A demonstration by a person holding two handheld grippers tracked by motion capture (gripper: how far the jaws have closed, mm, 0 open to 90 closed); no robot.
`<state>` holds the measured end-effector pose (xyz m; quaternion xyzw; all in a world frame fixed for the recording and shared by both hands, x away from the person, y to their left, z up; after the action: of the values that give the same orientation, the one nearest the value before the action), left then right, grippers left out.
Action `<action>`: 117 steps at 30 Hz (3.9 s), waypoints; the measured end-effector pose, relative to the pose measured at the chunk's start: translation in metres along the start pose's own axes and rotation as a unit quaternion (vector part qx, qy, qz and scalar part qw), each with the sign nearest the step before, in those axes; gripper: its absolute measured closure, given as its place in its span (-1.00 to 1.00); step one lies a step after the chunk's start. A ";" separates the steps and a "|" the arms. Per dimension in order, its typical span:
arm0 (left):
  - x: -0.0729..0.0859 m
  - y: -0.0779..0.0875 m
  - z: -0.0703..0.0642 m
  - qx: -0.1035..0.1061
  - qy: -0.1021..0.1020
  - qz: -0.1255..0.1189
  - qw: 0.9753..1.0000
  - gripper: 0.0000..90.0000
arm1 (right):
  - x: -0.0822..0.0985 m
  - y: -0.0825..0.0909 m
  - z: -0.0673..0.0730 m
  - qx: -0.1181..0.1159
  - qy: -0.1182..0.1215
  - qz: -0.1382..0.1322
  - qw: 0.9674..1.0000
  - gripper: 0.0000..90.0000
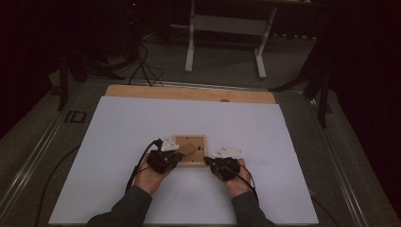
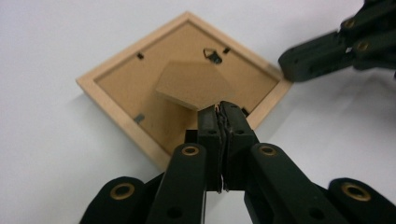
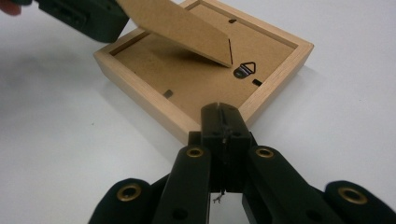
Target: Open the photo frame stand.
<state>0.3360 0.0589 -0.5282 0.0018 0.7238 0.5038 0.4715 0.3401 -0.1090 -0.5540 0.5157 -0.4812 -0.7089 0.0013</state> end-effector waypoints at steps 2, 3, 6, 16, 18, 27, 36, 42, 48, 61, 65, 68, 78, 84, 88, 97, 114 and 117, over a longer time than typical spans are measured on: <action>-0.004 0.001 0.000 0.001 0.001 -0.002 1.000 0.94 | 0.000 0.000 0.000 0.000 -0.001 0.000 1.000 1.00; -0.004 0.001 0.000 0.001 0.001 -0.002 1.000 0.94 | 0.000 0.000 0.000 0.000 -0.001 0.000 1.000 1.00; -0.007 -0.001 0.001 0.004 0.006 0.000 1.000 0.93 | 0.000 0.000 0.000 0.001 0.000 0.000 1.000 1.00; -0.008 -0.004 0.004 0.038 0.036 0.005 0.999 0.46 | 0.000 0.000 0.000 0.001 0.002 0.000 1.000 1.00; -0.009 -0.005 0.004 0.040 0.040 0.004 0.998 0.38 | 0.000 0.000 0.000 0.001 0.002 0.001 1.000 1.00; -0.012 -0.013 0.008 0.071 0.091 0.006 0.993 0.27 | 0.000 0.000 0.000 0.001 0.002 0.001 1.000 1.00; -0.014 -0.018 0.013 0.098 0.137 0.004 0.986 0.25 | 0.000 0.000 0.000 0.001 0.003 0.000 1.000 1.00; -0.016 -0.021 0.019 0.105 0.162 0.009 0.981 0.24 | 0.000 0.000 0.000 0.001 0.003 0.000 1.000 1.00; -0.018 -0.024 0.022 0.117 0.178 0.012 0.977 0.20 | 0.000 0.000 0.000 0.000 0.003 0.001 1.000 1.00; -0.023 -0.028 0.023 0.111 0.181 0.025 0.977 0.31 | 0.000 0.000 0.001 -0.002 0.004 0.001 1.000 1.00; -0.024 -0.028 0.023 0.112 0.186 0.024 0.976 0.39 | 0.000 -0.001 0.002 -0.002 0.004 0.001 1.000 1.00; -0.024 -0.029 0.023 0.111 0.187 0.024 0.976 0.42 | 0.000 -0.001 0.002 -0.002 0.004 0.001 1.000 1.00; -0.025 -0.029 0.023 0.115 0.192 0.024 0.974 0.45 | -0.001 -0.001 0.002 -0.003 0.004 0.000 1.000 1.00; -0.027 -0.032 0.026 0.116 0.199 0.029 0.973 0.36 | -0.001 -0.001 0.003 -0.002 0.004 0.000 1.000 1.00; -0.029 -0.032 0.028 0.117 0.212 0.021 0.970 0.28 | -0.001 -0.001 0.003 -0.002 0.004 0.000 1.000 1.00; -0.031 -0.034 0.030 0.122 0.226 0.023 0.966 0.27 | -0.001 -0.001 0.003 -0.002 0.004 0.000 1.000 1.00; -0.033 -0.035 0.031 0.101 0.218 0.026 0.970 0.37 | -0.001 -0.001 0.003 -0.003 0.005 0.000 1.000 0.99; -0.033 -0.034 0.031 0.098 0.212 0.025 0.972 0.39 | 0.000 -0.001 0.003 -0.003 0.006 0.000 1.000 0.97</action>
<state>0.3913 0.0489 -0.5318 -0.0404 0.8529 0.4307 0.2925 0.3388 -0.1066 -0.5542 0.5200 -0.4789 -0.7073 0.0060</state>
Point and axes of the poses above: each handheld gripper's, and its own axes: y roughly backward along the jaws, x roughly out of its underside, z roughly to its left, the point moved 6 cm from there along -y, roughly forward along the jaws, and after that the axes turned 5 degrees about z, right-handed, at the moved point
